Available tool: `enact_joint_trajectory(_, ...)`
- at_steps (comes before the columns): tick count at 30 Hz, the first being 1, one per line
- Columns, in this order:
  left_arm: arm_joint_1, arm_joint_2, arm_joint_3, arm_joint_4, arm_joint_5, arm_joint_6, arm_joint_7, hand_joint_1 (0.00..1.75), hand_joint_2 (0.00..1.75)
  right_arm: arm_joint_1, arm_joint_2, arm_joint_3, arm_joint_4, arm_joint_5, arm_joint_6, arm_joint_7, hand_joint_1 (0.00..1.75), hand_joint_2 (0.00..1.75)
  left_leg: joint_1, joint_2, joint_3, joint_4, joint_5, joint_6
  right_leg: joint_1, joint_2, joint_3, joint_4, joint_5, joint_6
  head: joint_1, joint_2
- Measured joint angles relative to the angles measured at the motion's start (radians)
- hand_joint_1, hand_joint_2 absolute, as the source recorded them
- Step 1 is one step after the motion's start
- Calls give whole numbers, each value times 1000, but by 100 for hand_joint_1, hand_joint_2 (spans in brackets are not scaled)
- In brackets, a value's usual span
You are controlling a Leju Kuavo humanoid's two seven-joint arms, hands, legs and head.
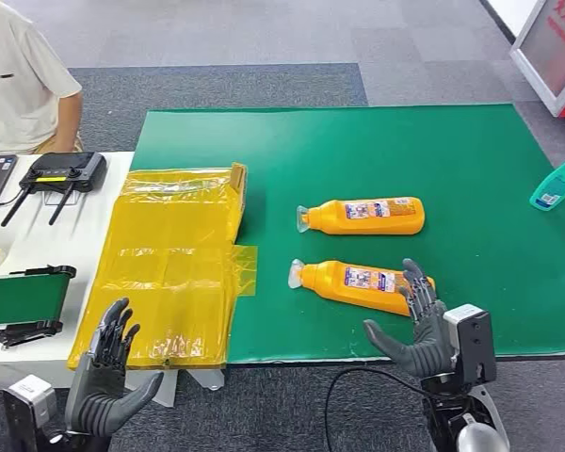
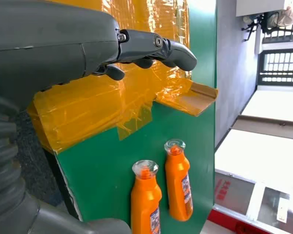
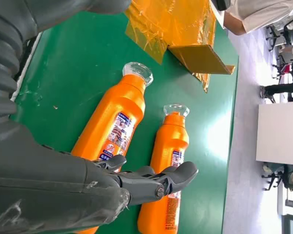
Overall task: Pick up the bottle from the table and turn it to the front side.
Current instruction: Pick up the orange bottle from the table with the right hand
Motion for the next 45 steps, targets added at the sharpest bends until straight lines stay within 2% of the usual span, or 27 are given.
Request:
enact_joint_trajectory(8, 1, 0, -8, -1, -22, 4, -1, 0, 175, 15, 0, -10, -2, -9, 3, -16, 0, 175, 0, 0, 0, 0, 0, 0, 0, 0, 0, 0, 0, 0, 0, 0)
enact_joint_trajectory(14, 2, 1, -52, -2, -43, 37, 2, 0, 175, 55, 0, -64, -12, -41, 34, -44, 0, 175, 0, 0, 0, 0, 0, 0, 0, 0, 0, 0, 0, 0, 0, 0)
enact_joint_trajectory(30, 2, 5, -82, -2, -56, 40, 4, 0, 175, 73, 0, -111, -19, -35, 50, -45, 0, 175, 0, 0, 0, 0, 0, 0, 0, 0, 0, 0, 0, 0, 0, 0)
enact_joint_trajectory(40, 2, 8, -86, -2, -44, 27, 4, 0, 175, 70, -5, -139, -35, 219, 14, -1, 0, 175, 0, 0, 0, 0, 0, 0, 0, 0, 0, 0, 0, 0, 0, 0)
enact_joint_trajectory(45, -1, 12, -79, -11, -26, 26, 4, 0, 175, 33, -55, -110, -33, 451, -70, 86, 0, 175, 0, 0, 0, 0, 0, 0, 0, 0, 1, 0, 0, 0, 0, 0)
